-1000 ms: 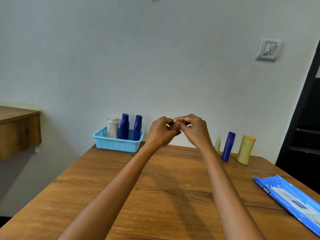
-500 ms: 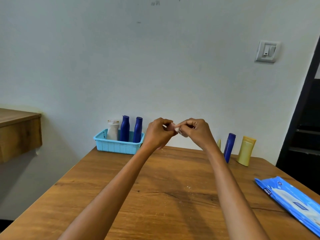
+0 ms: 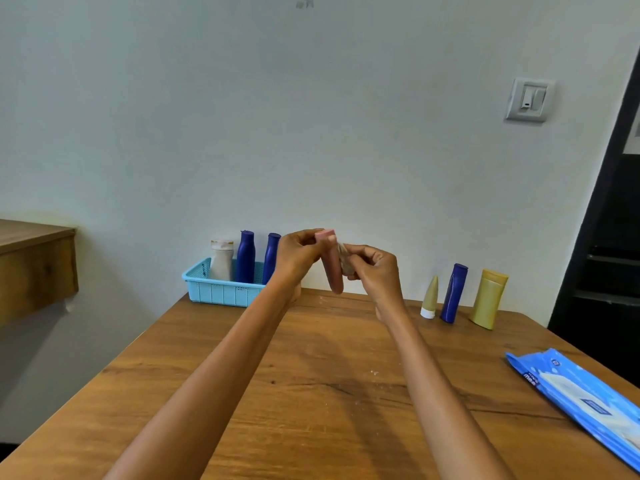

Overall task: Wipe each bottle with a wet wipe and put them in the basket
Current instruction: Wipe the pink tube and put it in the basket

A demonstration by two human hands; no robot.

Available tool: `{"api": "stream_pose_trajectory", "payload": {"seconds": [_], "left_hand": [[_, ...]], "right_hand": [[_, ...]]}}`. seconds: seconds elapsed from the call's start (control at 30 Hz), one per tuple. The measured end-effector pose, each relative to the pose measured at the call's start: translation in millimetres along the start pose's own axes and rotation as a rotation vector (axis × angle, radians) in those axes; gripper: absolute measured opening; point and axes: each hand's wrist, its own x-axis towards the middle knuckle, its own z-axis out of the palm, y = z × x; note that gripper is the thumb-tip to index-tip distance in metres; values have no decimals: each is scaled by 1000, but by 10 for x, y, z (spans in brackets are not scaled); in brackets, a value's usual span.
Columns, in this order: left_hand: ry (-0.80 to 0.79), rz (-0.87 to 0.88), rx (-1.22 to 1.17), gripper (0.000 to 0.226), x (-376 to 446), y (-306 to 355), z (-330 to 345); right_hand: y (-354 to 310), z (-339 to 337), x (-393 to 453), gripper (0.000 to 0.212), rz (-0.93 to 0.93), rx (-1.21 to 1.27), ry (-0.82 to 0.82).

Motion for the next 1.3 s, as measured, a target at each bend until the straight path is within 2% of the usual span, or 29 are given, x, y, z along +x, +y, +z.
{"api": "stream_pose_trajectory", "payload": {"seconds": [0.13, 0.2, 0.3, 0.37, 0.53, 0.63, 0.7, 0.8, 0.87, 0.93, 1.1, 1.2, 1.3], "left_hand": [[72, -44, -52, 31, 20, -25, -55], [39, -87, -57, 29, 20, -55, -71], [-65, -121, -20, 30, -22, -71, -20], [-71, -93, -8, 29, -44, -67, 41], [37, -138, -148, 20, -4, -7, 59], [98, -176, -175, 18, 11, -35, 59], [137, -184, -184, 23, 16, -69, 60], [169, -193, -217, 26, 23, -87, 73], [172, -192, -262, 21, 28, -72, 85], [167, -184, -324, 22, 28, -61, 97], [155, -160, -298, 42, -42, -159, 183], [118, -118, -235, 46, -100, -193, 258], [159, -62, -169, 42, -154, -197, 344]], "right_hand": [[48, -38, -15, 10, 58, -154, -108], [72, -85, 11, 9, 51, -234, -93], [59, -110, 51, 9, 33, -146, -6], [9, -83, 52, 11, -19, -97, -11], [-64, -60, 10, 12, -175, -120, -50], [9, -81, -18, 10, -208, -188, -65], [58, -123, -27, 10, -176, -239, -97], [47, -243, 26, 14, -20, -251, -139], [22, -310, 66, 16, 60, -204, -92], [15, -333, 86, 14, 119, -111, 28], [51, -279, 78, 11, 289, 339, 158], [150, -200, 101, 23, 270, 352, 315], [221, -111, 106, 24, 185, 214, 437]]}}
